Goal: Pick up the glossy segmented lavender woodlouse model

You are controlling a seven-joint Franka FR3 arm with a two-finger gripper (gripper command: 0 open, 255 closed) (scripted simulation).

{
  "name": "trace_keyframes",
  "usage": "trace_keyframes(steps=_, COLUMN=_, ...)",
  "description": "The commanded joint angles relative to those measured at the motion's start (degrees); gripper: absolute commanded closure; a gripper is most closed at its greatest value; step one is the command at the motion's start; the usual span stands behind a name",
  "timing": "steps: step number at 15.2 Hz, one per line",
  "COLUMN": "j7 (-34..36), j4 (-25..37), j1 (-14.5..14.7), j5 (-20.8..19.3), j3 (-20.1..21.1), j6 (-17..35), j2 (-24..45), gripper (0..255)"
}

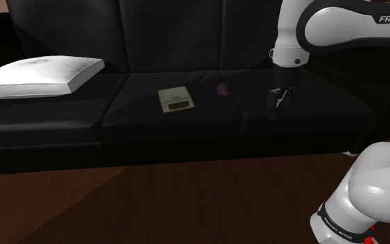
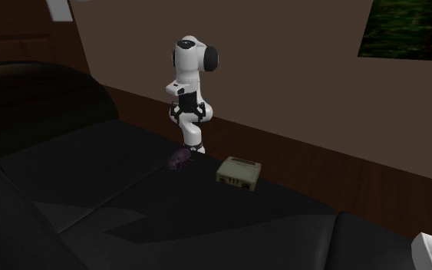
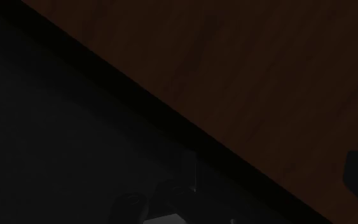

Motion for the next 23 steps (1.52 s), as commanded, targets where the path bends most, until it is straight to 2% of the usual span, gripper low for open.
trace_keyframes(steps=1, j7=0.00, j4=0.00, j1=0.00, j5=0.00, j3=0.00, j6=0.00, j2=0.00, gripper=0)
trace_keyframes(steps=11, j7=9.02, j4=14.47, j1=-3.01, j5=2.31, j3=1.08, j6=10.28, j2=19.07, gripper=0)
trace_keyframes(steps=21, j7=17.08, j4=33.89, j1=-5.39, j5=3.03, j3=0.65, j6=14.42, j2=36.81, gripper=0)
trace_keyframes(steps=23, j7=17.02, j4=32.16, j1=-5.38, j5=3.05, j3=0.66, j6=15.98, j2=36.64, gripper=0)
